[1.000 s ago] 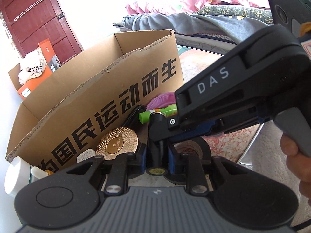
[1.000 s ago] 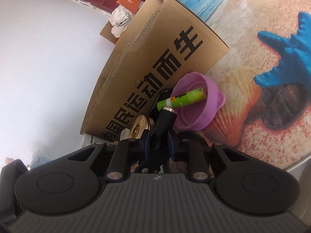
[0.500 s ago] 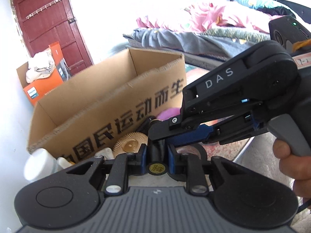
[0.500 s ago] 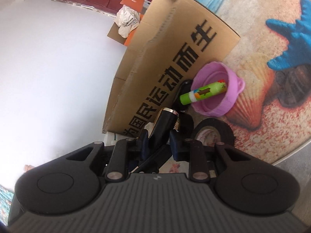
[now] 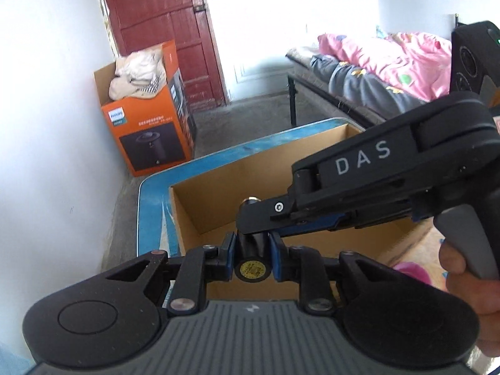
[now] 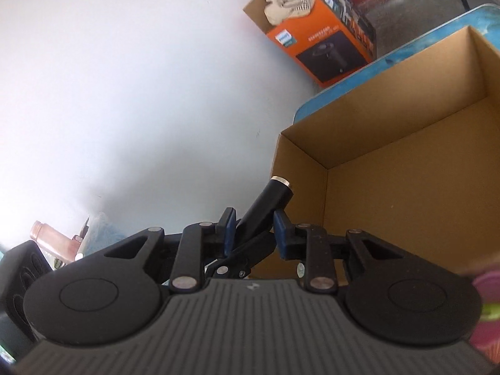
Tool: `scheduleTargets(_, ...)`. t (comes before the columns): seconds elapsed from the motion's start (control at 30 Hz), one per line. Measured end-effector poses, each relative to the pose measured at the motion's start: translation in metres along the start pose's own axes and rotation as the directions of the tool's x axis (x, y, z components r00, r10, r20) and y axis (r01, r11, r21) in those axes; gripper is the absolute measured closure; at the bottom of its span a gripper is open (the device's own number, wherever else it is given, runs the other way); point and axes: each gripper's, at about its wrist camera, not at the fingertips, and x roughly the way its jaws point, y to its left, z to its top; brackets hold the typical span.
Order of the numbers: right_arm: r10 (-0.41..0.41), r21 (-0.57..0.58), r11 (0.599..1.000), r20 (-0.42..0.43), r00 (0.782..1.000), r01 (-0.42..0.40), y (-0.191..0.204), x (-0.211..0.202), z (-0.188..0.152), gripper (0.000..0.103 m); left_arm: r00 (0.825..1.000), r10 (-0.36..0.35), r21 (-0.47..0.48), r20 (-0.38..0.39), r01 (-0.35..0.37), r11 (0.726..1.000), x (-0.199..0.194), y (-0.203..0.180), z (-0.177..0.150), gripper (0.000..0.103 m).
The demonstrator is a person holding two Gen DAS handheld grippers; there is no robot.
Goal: Organize rigid objects
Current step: 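Carry the black cylinder into the cardboard box and open the right gripper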
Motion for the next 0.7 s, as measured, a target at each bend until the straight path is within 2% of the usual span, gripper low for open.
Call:
scheduleTargets(0.17, -0.052, 0.143, 0.987, -0.159, 0.986, 0.075, -0.033, 0.070, 0.041, 0.077, 0.984, 0.014, -0.014, -0.179, -0.016, 1.000, 0.074, 0.026, 0.018, 0.080)
scheduleTargets(0.37, -0.038, 0.265, 0.958, -0.249, 0.968, 0.106, -0.064, 0.121, 0.056, 0.077, 0.961, 0.064, 0.034, -0.269, -0.057, 0.998, 0.116, 0.027, 0.017, 0.080)
scheduleTargets(0.6, -0.041, 0.333, 0.934, -0.258, 0.965, 0.129, -0.072, 0.134, 0.061, 0.076, 0.956, 0.078, 0.044, -0.283, -0.069, 0.997, 0.113, 0.023, 0.020, 0.076)
scheduleTargets(0.7, -0.034, 0.355, 0.927, -0.240, 0.970, 0.120, -0.072, 0.126, 0.061, 0.076, 0.966, 0.102, 0.046, -0.239, -0.094, 0.995, 0.104, 0.023, 0.020, 0.065)
